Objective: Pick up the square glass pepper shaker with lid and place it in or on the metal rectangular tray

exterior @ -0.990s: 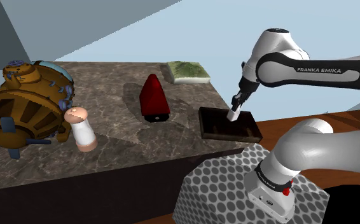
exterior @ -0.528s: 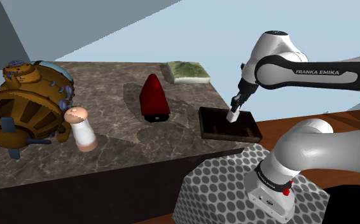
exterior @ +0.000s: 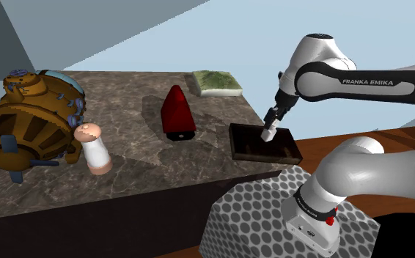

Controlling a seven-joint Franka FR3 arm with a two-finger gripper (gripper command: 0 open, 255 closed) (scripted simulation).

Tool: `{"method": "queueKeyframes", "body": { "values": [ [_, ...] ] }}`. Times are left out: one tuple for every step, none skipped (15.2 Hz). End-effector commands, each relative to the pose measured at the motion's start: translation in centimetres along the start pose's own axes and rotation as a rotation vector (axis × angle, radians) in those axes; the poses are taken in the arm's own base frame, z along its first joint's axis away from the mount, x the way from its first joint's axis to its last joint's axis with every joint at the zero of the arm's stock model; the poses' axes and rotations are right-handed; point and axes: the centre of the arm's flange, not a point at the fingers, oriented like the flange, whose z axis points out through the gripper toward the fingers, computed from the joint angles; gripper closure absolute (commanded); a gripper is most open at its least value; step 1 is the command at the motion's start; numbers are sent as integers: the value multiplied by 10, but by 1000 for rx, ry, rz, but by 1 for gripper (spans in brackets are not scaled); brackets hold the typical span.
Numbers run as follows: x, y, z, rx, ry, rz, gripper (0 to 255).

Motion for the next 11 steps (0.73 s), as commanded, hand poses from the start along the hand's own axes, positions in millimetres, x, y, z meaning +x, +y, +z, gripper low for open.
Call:
{"method": "queueKeyframes", "body": {
  "values": [
    [0, 1, -21, 0, -1, 0, 0],
    [0, 1, -34, 0, -1, 0, 0],
    [0, 1, -45, 0, -1, 0, 0],
    [0, 1, -45, 0, -1, 0, 0],
    [0, 1, -45, 0, -1, 0, 0],
    [0, 1, -45, 0, -1, 0, 0],
    [0, 1, -45, 0, -1, 0, 0],
    [0, 1, -45, 0, -1, 0, 0],
    [0, 1, -45, 0, -1, 0, 0],
    [0, 1, -45, 0, -1, 0, 0],
    [0, 1, -45, 0, -1, 0, 0]
  ]
}}
